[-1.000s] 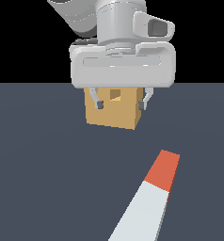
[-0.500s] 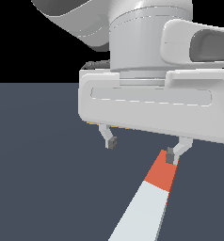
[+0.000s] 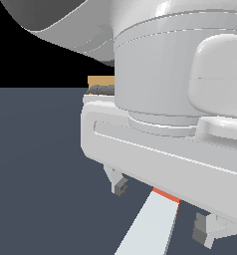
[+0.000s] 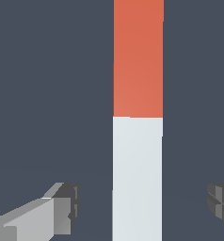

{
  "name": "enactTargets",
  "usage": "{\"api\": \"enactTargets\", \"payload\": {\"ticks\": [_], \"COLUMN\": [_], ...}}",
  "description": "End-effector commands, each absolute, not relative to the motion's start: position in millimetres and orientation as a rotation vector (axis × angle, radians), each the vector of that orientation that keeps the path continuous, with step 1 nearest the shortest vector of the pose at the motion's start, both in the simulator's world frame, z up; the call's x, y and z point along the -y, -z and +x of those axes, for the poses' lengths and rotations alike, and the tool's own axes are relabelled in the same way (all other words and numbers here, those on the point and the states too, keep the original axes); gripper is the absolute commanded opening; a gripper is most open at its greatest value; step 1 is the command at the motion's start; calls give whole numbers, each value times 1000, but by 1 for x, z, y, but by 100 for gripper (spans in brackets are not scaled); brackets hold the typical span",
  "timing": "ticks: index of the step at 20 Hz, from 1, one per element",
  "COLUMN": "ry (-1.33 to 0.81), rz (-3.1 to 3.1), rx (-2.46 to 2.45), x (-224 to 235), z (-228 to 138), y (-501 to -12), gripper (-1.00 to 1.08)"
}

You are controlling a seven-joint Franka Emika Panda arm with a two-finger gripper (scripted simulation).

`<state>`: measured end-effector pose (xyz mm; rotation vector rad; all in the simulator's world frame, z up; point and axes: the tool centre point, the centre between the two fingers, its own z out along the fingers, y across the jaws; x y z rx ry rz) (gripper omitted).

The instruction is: Insert the peg into the horizontal hole in a box.

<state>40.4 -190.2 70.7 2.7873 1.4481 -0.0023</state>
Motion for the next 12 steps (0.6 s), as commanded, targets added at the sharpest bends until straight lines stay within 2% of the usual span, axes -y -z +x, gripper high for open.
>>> {"api": "enactTargets", "payload": {"ticks": [1, 12], "ry": [2, 0], "rz": [2787, 2792], "rx": [-1448, -1439], "x": [190, 191], "z": [40, 39], "y": [-71, -31], "gripper": [100, 100]}}
